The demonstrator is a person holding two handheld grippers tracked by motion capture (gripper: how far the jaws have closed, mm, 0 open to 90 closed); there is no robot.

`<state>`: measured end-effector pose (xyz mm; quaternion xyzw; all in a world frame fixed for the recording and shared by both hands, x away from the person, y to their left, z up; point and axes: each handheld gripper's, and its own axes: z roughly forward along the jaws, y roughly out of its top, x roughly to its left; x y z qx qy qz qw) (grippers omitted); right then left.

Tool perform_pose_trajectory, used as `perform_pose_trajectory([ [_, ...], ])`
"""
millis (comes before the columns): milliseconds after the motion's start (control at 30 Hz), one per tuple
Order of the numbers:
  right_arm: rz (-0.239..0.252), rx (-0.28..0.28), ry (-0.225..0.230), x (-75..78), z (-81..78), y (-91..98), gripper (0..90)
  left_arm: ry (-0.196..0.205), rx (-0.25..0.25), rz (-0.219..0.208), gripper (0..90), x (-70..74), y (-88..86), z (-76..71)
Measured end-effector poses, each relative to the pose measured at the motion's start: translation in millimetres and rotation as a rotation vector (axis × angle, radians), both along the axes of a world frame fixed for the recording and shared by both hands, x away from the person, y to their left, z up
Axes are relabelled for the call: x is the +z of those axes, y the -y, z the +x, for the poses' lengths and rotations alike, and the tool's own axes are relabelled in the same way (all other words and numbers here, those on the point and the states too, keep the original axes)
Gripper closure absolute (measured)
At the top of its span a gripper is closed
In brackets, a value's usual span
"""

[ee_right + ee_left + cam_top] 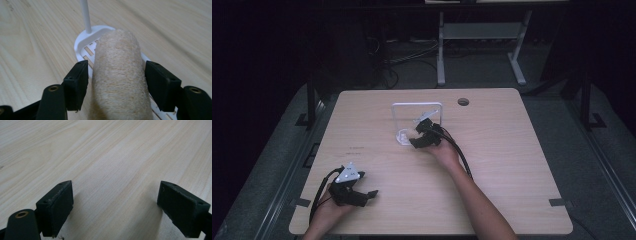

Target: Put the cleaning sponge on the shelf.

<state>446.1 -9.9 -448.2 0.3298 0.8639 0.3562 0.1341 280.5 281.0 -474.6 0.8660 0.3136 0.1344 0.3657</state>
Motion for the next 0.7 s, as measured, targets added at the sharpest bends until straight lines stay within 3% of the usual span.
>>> perform_pose_trajectory([
  [367,0.022,0.016,0.024,26.0,-13.9,8.4,40.6,-0.001,0.000,-0.001,13.0,-0.2,0.0,0.0],
  [567,0.041,0.033,0.034,36.6,-24.5,12.5,52.1,0.001,-0.001,0.002,13.0,0.0,-0.1,0.1],
  [700,0.053,0.052,0.029,40.5,-31.9,14.2,65.4,0.000,-0.001,0.001,13.0,0.0,-0.1,0.1],
])
